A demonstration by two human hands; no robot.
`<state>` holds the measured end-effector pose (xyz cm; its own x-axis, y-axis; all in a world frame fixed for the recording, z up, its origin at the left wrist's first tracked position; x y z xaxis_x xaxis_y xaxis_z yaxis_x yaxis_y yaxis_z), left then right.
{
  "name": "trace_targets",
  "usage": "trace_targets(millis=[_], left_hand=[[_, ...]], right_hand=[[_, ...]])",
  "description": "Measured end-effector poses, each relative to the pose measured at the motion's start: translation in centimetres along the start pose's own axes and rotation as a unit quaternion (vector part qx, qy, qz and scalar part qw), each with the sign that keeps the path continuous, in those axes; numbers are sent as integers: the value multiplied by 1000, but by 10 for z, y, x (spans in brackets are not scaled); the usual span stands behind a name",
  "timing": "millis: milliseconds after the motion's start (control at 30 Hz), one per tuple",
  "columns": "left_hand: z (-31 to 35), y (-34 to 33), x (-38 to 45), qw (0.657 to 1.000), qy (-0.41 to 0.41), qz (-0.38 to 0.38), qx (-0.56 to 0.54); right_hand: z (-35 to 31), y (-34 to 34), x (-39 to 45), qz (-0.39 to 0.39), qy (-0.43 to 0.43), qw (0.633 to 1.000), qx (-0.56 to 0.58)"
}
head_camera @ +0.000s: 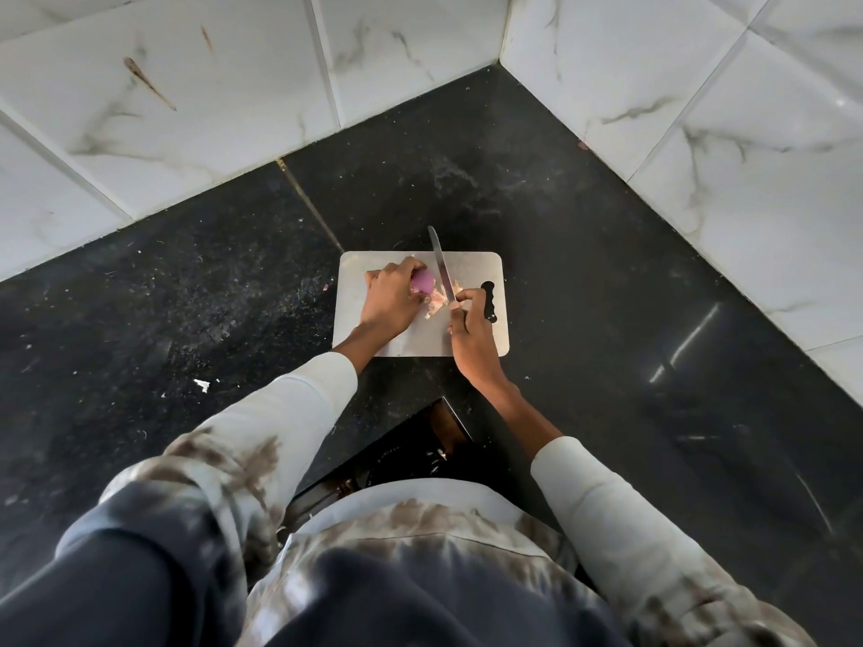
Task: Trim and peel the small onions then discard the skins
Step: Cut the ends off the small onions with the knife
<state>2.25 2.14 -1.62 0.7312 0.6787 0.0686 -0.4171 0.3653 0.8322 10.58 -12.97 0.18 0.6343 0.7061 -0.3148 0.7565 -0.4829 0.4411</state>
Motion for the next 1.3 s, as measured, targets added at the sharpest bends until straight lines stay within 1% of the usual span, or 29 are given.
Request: trace_targets(millis=[167, 300, 467, 600, 767, 833, 900, 1067, 1200, 1300], left_hand=[[-4, -1, -1, 1000, 26, -6, 3], [-1, -4, -3, 999, 32, -4, -10], [1, -4, -1, 997, 59, -8, -44], [1, -2, -2, 994, 75, 3, -77], [1, 1, -1, 995, 72, -2, -75], [1, 1, -2, 995, 69, -5, -74], [-1, -1, -4, 995, 65, -4, -72], [-3, -2, -3, 996, 57, -6, -61], [-3, -4, -1, 998, 44, -14, -36], [-4, -5, -1, 998, 42, -21, -33]], right_hand=[[6, -2, -2, -2, 17, 1000, 4], [8, -9, -1, -21, 23, 999, -8], [10, -16, 4, -28, 16, 999, -17], [10, -18, 6, -30, 16, 999, -32], [10, -21, 5, -14, 49, 995, -82], [10, -20, 4, -6, 47, 994, -93], [9, -18, 3, -2, 36, 995, -90], [6, -21, 8, -7, 50, 996, -68], [0, -25, 23, -14, 42, 995, -84], [0, -29, 23, -4, 44, 995, -91]])
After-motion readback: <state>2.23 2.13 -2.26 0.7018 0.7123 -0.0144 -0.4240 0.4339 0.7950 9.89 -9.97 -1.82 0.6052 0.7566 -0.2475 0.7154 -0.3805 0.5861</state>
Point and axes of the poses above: each hand's wrist, its own x-axis towards the middle knuckle, its own y-axis out of the back of the hand, z = x × y, the point moved 1 cm from there along x, towards the middle knuckle, and after that the axes turned 9 degrees about -y, right-handed, at the moved point
